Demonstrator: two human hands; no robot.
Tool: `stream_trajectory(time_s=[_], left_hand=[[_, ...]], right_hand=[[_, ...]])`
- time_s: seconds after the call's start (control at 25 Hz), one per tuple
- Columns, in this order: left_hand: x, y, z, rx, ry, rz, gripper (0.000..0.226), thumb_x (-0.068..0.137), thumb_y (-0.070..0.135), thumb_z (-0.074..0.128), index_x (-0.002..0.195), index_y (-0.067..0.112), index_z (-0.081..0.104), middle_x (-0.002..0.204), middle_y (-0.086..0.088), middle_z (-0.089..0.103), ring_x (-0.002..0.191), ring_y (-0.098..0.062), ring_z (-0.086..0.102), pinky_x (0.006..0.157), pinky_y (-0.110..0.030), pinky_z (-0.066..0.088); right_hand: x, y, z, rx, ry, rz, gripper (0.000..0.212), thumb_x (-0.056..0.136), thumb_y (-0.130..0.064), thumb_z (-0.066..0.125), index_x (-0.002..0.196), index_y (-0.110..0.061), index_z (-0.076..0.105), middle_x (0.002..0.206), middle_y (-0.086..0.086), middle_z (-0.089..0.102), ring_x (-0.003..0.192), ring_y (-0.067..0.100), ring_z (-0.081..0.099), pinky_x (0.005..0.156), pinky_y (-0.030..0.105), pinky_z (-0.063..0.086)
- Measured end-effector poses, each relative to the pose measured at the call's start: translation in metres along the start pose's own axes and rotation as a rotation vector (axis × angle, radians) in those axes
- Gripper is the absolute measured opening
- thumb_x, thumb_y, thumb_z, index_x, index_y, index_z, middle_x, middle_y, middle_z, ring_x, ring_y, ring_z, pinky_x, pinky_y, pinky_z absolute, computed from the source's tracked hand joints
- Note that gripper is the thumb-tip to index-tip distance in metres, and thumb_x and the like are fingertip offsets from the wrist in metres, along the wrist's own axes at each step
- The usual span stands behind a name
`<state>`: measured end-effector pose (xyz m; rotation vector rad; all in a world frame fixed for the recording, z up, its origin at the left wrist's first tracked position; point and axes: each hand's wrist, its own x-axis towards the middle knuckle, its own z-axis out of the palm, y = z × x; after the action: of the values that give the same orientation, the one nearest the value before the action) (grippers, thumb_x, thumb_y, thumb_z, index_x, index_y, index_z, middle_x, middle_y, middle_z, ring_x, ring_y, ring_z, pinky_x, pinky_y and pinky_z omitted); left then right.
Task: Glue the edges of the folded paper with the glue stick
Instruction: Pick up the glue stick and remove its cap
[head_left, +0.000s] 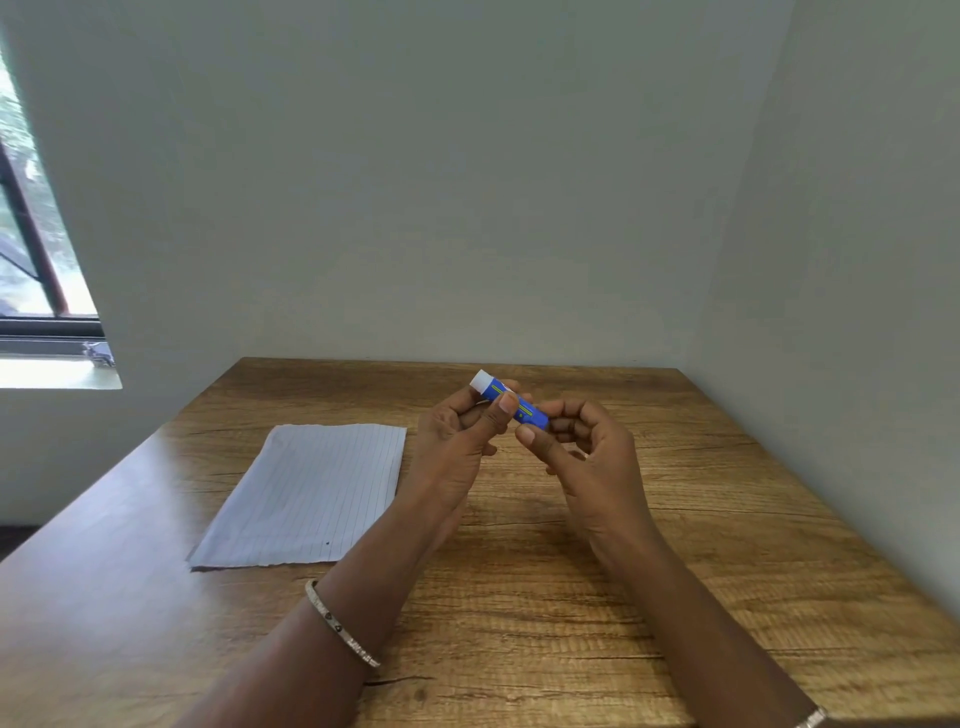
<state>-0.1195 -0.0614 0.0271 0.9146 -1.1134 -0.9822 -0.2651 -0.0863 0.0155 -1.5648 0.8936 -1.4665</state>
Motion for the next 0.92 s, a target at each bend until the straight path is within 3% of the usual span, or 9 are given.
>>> stream_trajectory(time_s=[0.12, 0.2, 0.28, 0.4, 0.52, 0.64, 0.8, 0.92], left_hand=[[0.0, -0.0004, -0.0003, 0.006, -0.008, 0.001, 0.032, 0.081, 0.04, 0.072, 0.109, 0.023, 0.074, 0.098, 0.0, 0.079, 0.085, 0.0, 0.064, 0.083, -0.036, 0.042], [0.0002, -0.0004, -0.0005, -0.002, -0.02, 0.003, 0.032, 0.082, 0.039, 0.072, 0.109, 0.022, 0.074, 0.1, -0.002, 0.078, 0.087, -0.002, 0.064, 0.083, -0.037, 0.042], [0.0001, -0.0001, -0.0004, -0.009, -0.02, 0.004, 0.031, 0.082, 0.038, 0.071, 0.109, 0.022, 0.074, 0.098, -0.001, 0.078, 0.086, -0.003, 0.063, 0.083, -0.037, 0.042], [-0.0001, 0.0009, -0.0005, -0.015, 0.001, 0.008, 0.03, 0.082, 0.037, 0.071, 0.108, 0.021, 0.074, 0.096, 0.0, 0.078, 0.083, -0.002, 0.063, 0.082, -0.037, 0.042], [-0.0006, 0.0015, 0.0, -0.013, 0.011, 0.011, 0.029, 0.084, 0.036, 0.071, 0.108, 0.02, 0.073, 0.098, -0.002, 0.079, 0.085, -0.003, 0.066, 0.082, -0.035, 0.042], [-0.0024, 0.0046, 0.0006, 0.008, 0.014, 0.026, 0.03, 0.082, 0.036, 0.07, 0.107, 0.02, 0.073, 0.095, 0.001, 0.079, 0.082, 0.002, 0.065, 0.081, -0.032, 0.042], [-0.0045, 0.0071, 0.0012, 0.04, -0.01, 0.053, 0.022, 0.085, 0.03, 0.07, 0.104, 0.019, 0.072, 0.099, 0.0, 0.079, 0.09, -0.003, 0.068, 0.08, -0.03, 0.043], [-0.0052, 0.0079, 0.0015, 0.031, 0.014, 0.069, 0.022, 0.086, 0.028, 0.07, 0.104, 0.016, 0.072, 0.096, 0.0, 0.08, 0.087, -0.003, 0.068, 0.078, -0.028, 0.043]], right_hand=[[0.0001, 0.0001, 0.0013, 0.009, -0.017, -0.033, 0.012, 0.094, -0.025, 0.07, 0.097, -0.014, 0.074, 0.076, 0.005, 0.075, 0.069, 0.009, 0.066, 0.063, 0.021, 0.049], [-0.0015, -0.0006, 0.0031, -0.012, -0.056, -0.014, 0.028, 0.102, -0.036, 0.053, 0.091, -0.021, 0.074, 0.066, 0.005, 0.068, 0.061, 0.01, 0.062, 0.057, 0.015, 0.044], [-0.0022, -0.0025, 0.0037, -0.017, -0.103, 0.032, 0.038, 0.104, -0.045, 0.044, 0.085, -0.028, 0.071, 0.063, 0.004, 0.063, 0.06, 0.012, 0.058, 0.056, 0.018, 0.043], [-0.0025, -0.0056, 0.0064, 0.065, -0.138, 0.08, 0.033, 0.092, -0.05, 0.057, 0.104, -0.022, 0.069, 0.077, 0.004, 0.071, 0.068, 0.015, 0.063, 0.059, 0.026, 0.047], [-0.0001, -0.001, 0.0048, 0.031, -0.087, 0.02, 0.033, 0.083, -0.027, 0.08, 0.108, -0.015, 0.062, 0.091, 0.006, 0.075, 0.075, 0.016, 0.068, 0.062, 0.028, 0.053], [0.001, 0.0008, 0.0021, 0.086, -0.086, 0.005, 0.014, 0.092, -0.015, 0.072, 0.101, -0.007, 0.065, 0.082, 0.011, 0.075, 0.066, 0.018, 0.066, 0.057, 0.026, 0.051], [-0.0011, 0.0007, 0.004, 0.082, -0.156, 0.123, 0.044, 0.105, -0.038, 0.043, 0.097, -0.002, 0.068, 0.073, 0.011, 0.074, 0.062, 0.017, 0.065, 0.053, 0.026, 0.047], [-0.0024, -0.0019, 0.0047, 0.095, -0.168, 0.114, 0.04, 0.098, -0.044, 0.051, 0.11, -0.011, 0.069, 0.086, 0.009, 0.077, 0.074, 0.015, 0.065, 0.054, 0.026, 0.048]])
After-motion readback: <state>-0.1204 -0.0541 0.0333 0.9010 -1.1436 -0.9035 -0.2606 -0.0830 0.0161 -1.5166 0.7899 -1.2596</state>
